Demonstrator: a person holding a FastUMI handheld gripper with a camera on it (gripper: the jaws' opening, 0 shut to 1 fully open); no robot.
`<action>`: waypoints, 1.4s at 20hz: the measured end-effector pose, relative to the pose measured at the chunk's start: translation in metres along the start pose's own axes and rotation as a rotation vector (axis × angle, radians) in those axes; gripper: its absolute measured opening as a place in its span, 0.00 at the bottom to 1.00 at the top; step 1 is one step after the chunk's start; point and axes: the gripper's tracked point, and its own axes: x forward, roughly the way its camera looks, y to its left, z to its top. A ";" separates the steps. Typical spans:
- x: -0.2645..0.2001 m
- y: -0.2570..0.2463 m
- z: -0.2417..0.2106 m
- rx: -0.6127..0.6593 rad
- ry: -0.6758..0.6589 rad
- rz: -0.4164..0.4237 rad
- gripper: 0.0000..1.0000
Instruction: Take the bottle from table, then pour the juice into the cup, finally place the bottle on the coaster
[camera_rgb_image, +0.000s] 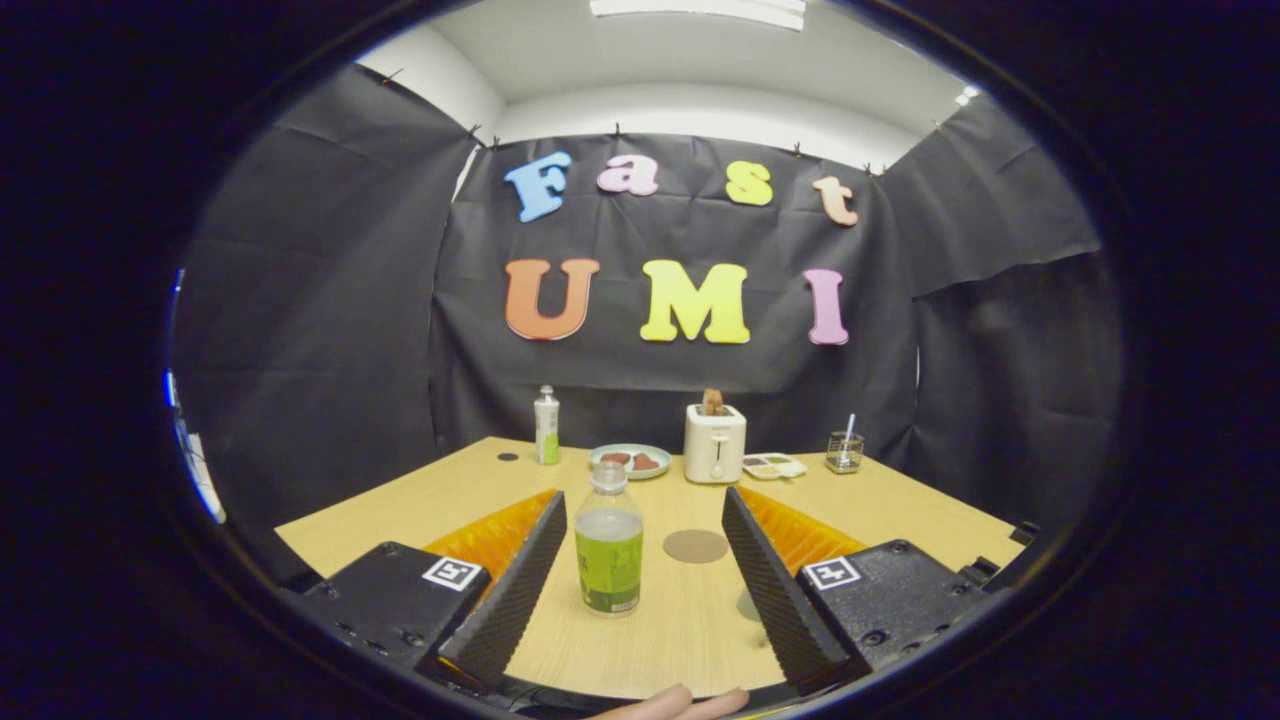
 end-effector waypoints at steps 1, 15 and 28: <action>0.009 0.004 -0.006 -0.003 0.012 0.004 1.00; 0.091 0.021 -0.052 0.024 0.086 -0.027 1.00; 0.121 0.026 -0.058 0.099 0.123 -0.025 0.80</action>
